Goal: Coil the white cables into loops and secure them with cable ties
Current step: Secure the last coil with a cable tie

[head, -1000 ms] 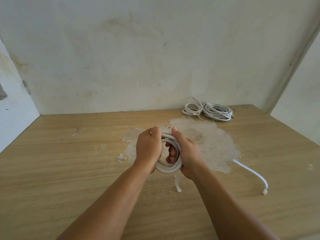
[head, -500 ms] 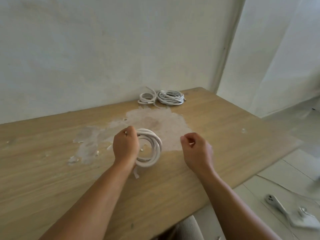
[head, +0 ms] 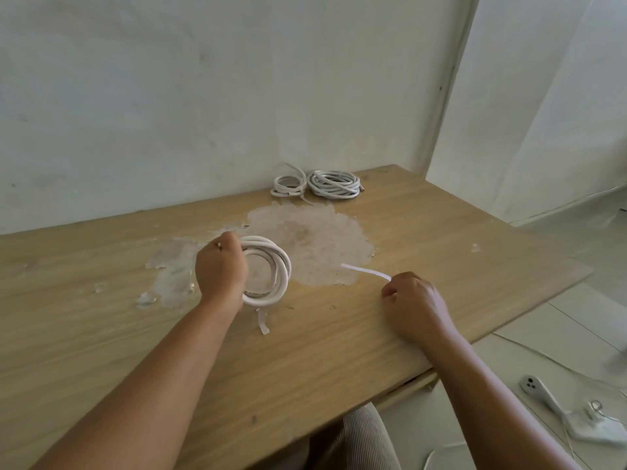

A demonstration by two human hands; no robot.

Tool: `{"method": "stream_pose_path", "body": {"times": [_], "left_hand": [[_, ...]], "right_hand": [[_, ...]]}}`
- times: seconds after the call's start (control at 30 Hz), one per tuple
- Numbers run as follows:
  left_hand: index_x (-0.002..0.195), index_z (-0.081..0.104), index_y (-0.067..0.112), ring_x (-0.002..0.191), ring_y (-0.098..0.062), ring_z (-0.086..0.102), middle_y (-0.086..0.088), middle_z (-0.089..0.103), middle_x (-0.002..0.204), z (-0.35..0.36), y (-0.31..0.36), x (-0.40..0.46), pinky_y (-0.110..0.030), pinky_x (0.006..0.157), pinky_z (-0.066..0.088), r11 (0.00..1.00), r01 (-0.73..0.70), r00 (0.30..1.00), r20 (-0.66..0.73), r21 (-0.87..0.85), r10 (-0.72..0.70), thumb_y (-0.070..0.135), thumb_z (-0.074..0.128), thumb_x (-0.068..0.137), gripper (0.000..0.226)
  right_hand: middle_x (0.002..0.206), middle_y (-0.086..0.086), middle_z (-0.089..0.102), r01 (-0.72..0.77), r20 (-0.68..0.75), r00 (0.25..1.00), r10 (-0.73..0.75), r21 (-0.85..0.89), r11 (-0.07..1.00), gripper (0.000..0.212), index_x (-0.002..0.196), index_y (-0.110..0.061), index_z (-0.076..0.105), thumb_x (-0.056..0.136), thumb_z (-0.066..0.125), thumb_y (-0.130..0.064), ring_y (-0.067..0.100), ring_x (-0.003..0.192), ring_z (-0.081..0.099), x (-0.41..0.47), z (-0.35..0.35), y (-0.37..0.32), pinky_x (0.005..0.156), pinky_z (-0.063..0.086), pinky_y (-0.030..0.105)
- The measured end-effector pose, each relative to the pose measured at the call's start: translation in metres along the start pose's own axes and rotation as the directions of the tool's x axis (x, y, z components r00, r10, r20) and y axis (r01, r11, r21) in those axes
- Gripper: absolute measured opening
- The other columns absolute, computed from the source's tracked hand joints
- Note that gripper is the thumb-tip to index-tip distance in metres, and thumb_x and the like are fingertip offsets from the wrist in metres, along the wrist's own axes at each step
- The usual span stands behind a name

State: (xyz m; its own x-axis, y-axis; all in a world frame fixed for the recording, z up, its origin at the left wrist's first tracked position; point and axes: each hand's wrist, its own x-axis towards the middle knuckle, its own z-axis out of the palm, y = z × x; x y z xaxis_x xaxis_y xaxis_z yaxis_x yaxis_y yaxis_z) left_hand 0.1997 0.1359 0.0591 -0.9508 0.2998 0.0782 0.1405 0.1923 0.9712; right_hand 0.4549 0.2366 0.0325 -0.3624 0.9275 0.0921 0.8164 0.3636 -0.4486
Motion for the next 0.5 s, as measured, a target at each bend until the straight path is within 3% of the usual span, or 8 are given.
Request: {"method": "stream_pose_path", "body": {"times": [0.23,0.33,0.4,0.5], "left_hand": [[0.079,0.053,-0.005,0.061,-0.027,0.048,-0.015,0.049,0.069,-0.025,-0.008,0.014,-0.04,0.058,0.037,1.0,0.019,0.999,-0.043,-0.002,-0.019,0.036,0.034,0.084,0.046],[0.08,0.051,-0.007,0.06,-0.027,0.049,-0.016,0.049,0.069,-0.034,-0.011,0.021,-0.039,0.057,0.038,1.0,0.019,0.997,-0.078,-0.021,-0.02,0.036,0.034,0.083,0.047],[0.075,0.052,0.0,0.06,-0.028,0.05,-0.015,0.05,0.067,-0.042,-0.012,0.024,-0.039,0.057,0.039,0.999,0.026,0.995,-0.097,-0.022,-0.028,0.033,0.035,0.087,0.039],[0.074,0.051,0.0,0.06,-0.029,0.051,-0.014,0.053,0.066,-0.056,-0.014,0.03,-0.046,0.057,0.046,0.999,0.033,0.989,-0.141,-0.014,-0.034,0.036,0.033,0.083,0.042]], "right_hand": [[0.116,0.005,0.068,0.218,0.022,0.976,-0.218,-0.009,0.976,0.023,0.109,-0.011,0.076,0.099,0.056,-0.004,0.026,0.099,0.065,0.004,0.017,-0.024,0.079,0.049,0.029],[0.108,0.003,0.071,0.368,-0.046,0.93,-0.365,0.137,0.919,0.019,0.11,-0.011,0.076,0.099,0.06,-0.007,0.019,0.092,0.065,-0.001,0.024,-0.041,0.074,0.045,0.021],[0.102,-0.003,0.073,0.455,-0.093,0.89,-0.447,0.26,0.852,0.018,0.107,-0.013,0.076,0.098,0.063,-0.006,0.002,0.087,0.064,-0.009,0.027,-0.059,0.073,0.041,0.007],[0.085,-0.016,0.071,0.451,-0.066,0.875,-0.48,0.474,0.756,0.015,0.102,-0.021,0.077,0.096,0.067,-0.01,-0.006,0.079,0.063,-0.023,0.027,-0.09,0.071,0.046,0.009]]}}
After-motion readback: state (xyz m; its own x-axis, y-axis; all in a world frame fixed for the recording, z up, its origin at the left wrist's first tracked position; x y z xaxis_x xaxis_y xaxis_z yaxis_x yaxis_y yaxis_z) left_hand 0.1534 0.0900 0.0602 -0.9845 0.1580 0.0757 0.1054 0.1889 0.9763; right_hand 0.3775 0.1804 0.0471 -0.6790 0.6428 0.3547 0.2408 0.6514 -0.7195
